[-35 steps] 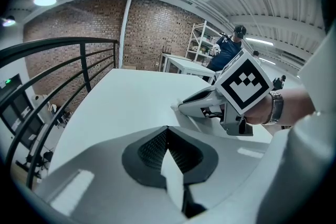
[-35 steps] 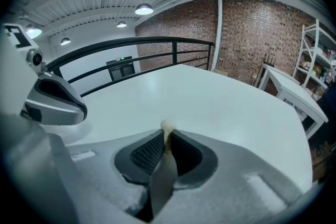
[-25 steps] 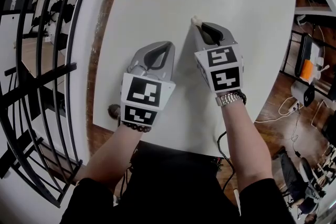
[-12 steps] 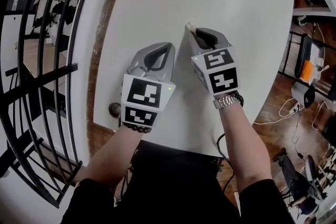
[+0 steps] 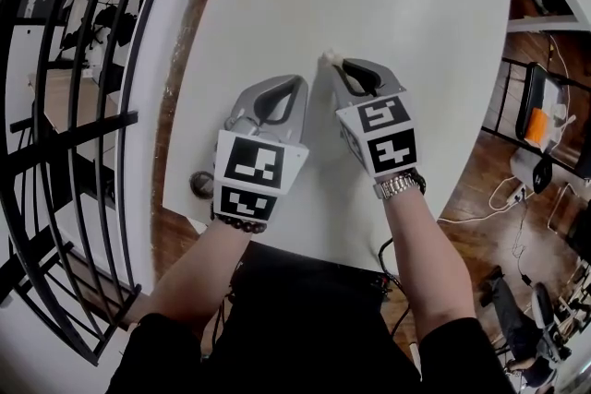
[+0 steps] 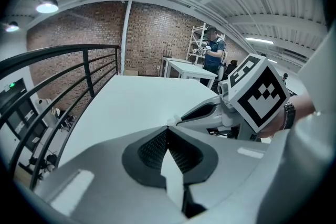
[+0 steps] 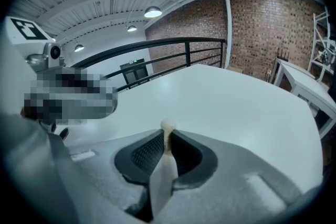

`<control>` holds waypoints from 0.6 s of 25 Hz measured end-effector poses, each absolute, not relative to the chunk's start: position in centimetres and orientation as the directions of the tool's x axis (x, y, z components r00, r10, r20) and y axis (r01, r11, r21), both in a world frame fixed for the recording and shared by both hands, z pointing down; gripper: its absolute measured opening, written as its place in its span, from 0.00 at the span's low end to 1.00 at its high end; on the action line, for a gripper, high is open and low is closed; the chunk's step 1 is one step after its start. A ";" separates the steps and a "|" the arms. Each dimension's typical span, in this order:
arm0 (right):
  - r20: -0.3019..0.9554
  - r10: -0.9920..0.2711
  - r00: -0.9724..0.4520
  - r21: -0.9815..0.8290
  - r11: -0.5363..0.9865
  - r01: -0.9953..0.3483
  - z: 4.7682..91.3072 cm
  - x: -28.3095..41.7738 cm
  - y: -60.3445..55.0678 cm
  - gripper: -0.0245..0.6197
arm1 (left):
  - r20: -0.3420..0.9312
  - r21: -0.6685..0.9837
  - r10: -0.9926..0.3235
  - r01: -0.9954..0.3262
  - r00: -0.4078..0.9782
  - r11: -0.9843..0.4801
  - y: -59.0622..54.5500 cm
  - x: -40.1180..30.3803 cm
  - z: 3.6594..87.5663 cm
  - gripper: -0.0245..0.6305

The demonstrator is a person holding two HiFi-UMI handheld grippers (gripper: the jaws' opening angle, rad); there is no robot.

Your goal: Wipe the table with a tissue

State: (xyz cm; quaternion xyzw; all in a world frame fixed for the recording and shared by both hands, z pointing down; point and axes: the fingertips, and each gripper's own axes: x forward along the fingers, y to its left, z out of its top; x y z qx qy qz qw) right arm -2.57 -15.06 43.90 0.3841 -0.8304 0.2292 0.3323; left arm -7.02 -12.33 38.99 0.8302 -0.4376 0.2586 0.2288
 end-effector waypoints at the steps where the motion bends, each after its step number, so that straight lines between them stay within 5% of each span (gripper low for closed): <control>1: 0.725 -0.489 -0.485 -0.124 0.600 -0.790 43.6 -2.4 -14.9 0.09 | 0.627 0.152 -0.611 -0.845 0.483 -0.513 -12.2 -6.9 38.8 0.06; 15: 0.669 -0.551 -0.498 -0.112 0.588 -0.801 38.2 1.4 -10.0 0.09 | 0.594 0.103 -0.651 -0.847 0.473 -0.522 -7.8 -4.0 34.8 0.06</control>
